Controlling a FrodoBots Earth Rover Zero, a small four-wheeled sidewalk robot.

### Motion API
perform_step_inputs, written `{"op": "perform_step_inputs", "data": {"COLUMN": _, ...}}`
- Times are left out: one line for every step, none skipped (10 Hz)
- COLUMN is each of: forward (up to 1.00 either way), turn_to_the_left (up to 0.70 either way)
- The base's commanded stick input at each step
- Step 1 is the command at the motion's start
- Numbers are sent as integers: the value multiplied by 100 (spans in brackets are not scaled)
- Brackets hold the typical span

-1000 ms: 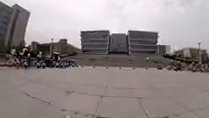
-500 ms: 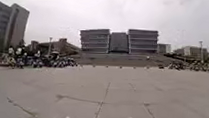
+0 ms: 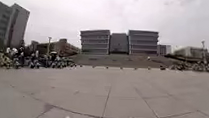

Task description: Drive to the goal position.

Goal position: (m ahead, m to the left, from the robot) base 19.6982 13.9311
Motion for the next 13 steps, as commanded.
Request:
{"op": "perform_step_inputs", "data": {"forward": 85, "turn_to_the_left": 0}}
{"op": "perform_step_inputs", "data": {"forward": 85, "turn_to_the_left": 0}}
{"op": "perform_step_inputs", "data": {"forward": 85, "turn_to_the_left": 0}}
{"op": "perform_step_inputs", "data": {"forward": 85, "turn_to_the_left": 0}}
{"op": "perform_step_inputs", "data": {"forward": 85, "turn_to_the_left": 0}}
{"op": "perform_step_inputs", "data": {"forward": 85, "turn_to_the_left": 0}}
{"op": "perform_step_inputs", "data": {"forward": 85, "turn_to_the_left": 0}}
{"op": "perform_step_inputs", "data": {"forward": 85, "turn_to_the_left": 0}}
{"op": "perform_step_inputs", "data": {"forward": 85, "turn_to_the_left": 0}}
{"op": "perform_step_inputs", "data": {"forward": 85, "turn_to_the_left": 0}}
{"op": "perform_step_inputs", "data": {"forward": 85, "turn_to_the_left": 0}}
{"op": "perform_step_inputs", "data": {"forward": 85, "turn_to_the_left": 0}}
{"op": "perform_step_inputs", "data": {"forward": 85, "turn_to_the_left": 0}}
